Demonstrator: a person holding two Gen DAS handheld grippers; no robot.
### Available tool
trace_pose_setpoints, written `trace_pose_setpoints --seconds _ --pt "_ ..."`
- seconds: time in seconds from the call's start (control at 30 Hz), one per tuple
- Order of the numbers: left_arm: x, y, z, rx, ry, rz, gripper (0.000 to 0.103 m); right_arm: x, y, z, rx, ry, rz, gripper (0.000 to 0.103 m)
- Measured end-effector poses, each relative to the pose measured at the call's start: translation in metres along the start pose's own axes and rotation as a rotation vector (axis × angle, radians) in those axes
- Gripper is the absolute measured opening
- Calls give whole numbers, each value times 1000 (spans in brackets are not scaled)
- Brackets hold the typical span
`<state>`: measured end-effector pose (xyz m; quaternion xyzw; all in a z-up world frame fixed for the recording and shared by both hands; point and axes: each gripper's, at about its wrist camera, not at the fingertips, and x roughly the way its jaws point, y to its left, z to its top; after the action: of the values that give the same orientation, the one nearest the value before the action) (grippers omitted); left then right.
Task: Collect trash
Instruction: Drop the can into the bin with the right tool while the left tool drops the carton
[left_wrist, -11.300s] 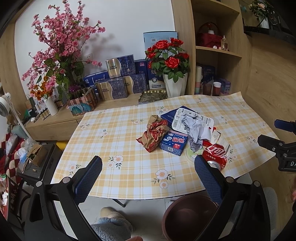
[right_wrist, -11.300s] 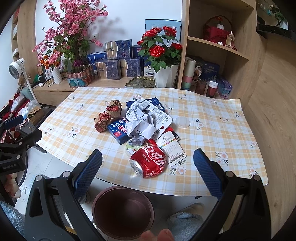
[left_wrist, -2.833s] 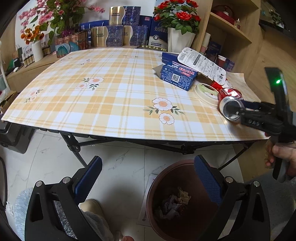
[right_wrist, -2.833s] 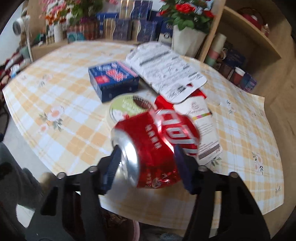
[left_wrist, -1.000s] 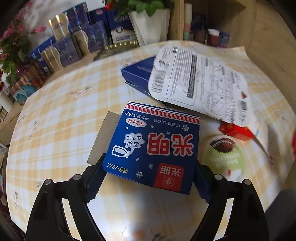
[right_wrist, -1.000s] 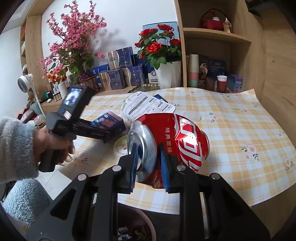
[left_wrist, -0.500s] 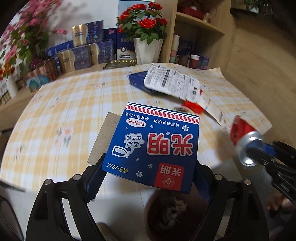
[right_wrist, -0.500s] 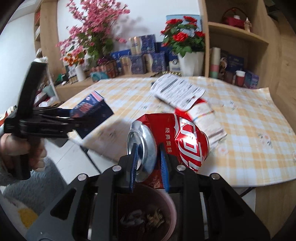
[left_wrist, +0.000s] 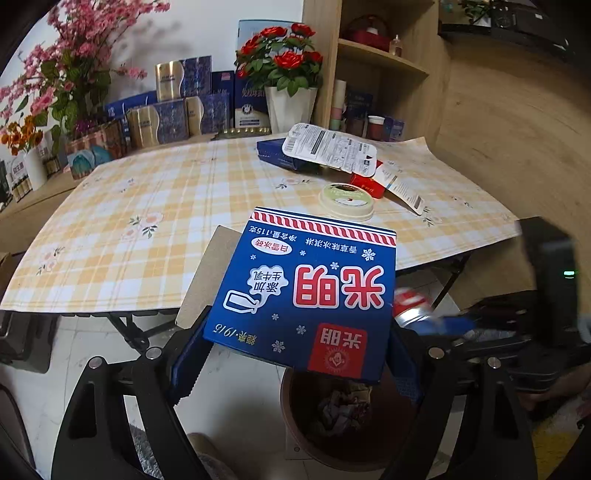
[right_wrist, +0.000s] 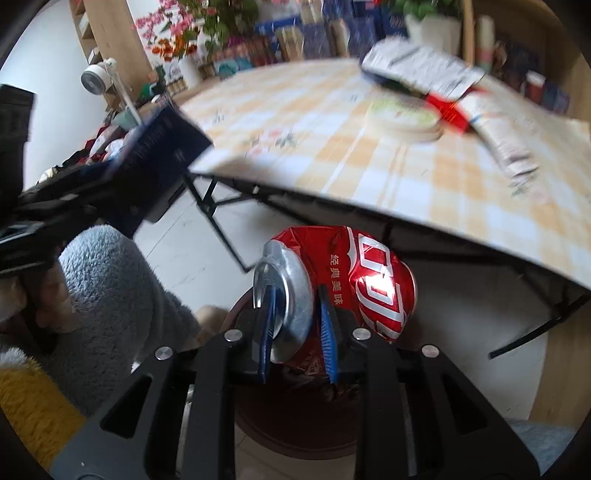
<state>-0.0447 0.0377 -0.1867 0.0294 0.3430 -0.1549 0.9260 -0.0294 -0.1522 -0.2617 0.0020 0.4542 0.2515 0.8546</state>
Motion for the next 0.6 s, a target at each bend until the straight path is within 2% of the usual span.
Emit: trace_pose_setpoints --seconds 0.1,0.3,0.43,0.6 --pt "0 -1 -1 4 1 2 82 28 -5 -1 56 72 29 25" --pt "1 11 -1 -47 8 -6 82 72 -19 -22 129 226 -34 25" --pt "5 18 -2 -81 23 -5 82 69 -29 -25 180 209 -40 25" --pt "8 15 -2 -72 36 -3 82 63 -44 -21 231 184 -35 25"
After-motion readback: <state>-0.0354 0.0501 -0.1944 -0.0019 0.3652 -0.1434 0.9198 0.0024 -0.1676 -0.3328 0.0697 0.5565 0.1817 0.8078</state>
